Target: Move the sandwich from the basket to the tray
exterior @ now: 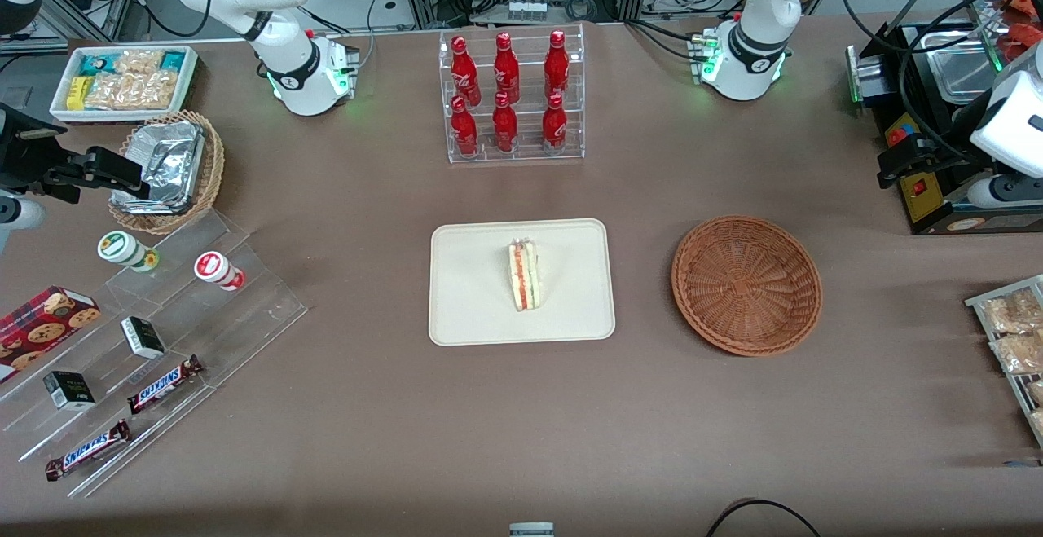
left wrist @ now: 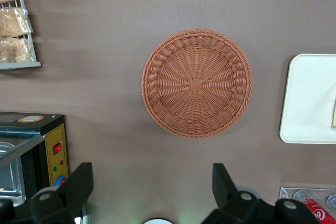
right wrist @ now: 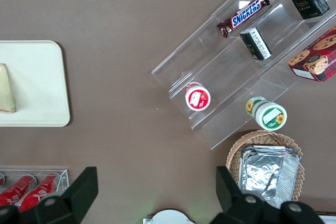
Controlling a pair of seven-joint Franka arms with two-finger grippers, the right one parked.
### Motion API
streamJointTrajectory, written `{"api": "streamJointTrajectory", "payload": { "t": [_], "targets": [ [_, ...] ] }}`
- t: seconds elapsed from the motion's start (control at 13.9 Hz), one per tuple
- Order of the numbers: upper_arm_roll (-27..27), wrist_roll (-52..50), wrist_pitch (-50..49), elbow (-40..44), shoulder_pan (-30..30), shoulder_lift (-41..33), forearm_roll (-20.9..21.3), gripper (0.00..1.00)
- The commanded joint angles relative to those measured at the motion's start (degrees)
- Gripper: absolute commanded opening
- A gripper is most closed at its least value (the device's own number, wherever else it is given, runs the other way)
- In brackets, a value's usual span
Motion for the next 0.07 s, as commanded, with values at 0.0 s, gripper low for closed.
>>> {"api": "streamJointTrajectory", "payload": {
  "t": [0.0],
  "targets": [
    [0.1, 2.1, -1.0, 0.9, -0.1, -0.2, -0.8, 1.0]
  ]
}}
